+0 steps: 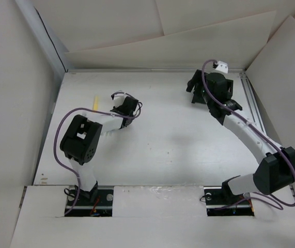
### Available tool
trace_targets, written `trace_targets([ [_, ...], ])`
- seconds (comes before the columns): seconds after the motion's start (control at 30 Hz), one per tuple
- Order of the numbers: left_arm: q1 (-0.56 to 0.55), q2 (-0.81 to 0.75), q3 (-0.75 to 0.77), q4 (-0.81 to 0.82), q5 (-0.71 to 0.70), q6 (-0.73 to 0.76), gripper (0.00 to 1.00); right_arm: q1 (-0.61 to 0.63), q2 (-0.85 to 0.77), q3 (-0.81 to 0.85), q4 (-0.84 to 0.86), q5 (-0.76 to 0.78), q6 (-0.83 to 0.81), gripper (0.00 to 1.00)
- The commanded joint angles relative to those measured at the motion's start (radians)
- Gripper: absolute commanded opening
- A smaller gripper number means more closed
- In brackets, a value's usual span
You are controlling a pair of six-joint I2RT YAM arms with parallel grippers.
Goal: Sort the stationery into containers
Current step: Pick up the stationery from the center of the board, then place the stationery in the storage box.
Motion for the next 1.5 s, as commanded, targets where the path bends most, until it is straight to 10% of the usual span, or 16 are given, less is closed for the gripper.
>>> trace_targets([
  [0.0, -0.052, -0.146, -0.045, 0.014, 0.028, 0.042, 0.0, 0.055, 0.003, -0.013, 0.0, -0.192, 0.003, 0.82],
  [0.53, -0.149, -0.497, -0.373, 0.493, 0.607, 0.179, 0.0, 0.098, 0.059, -0.143, 0.189, -0.761, 0.014, 0.78],
  [1.0, -0.149, -0.525, -0.41, 0.58, 0.761, 0.206, 0.0, 0.116, 0.214, -0.122, 0.282, -0.776, 0.086, 0.81],
  [1.47, -0.149, -0.488, -0.401, 0.599, 0.785, 0.215, 0.0, 0.116, 0.274, -0.122, 0.367, -0.859, 0.136, 0.38],
])
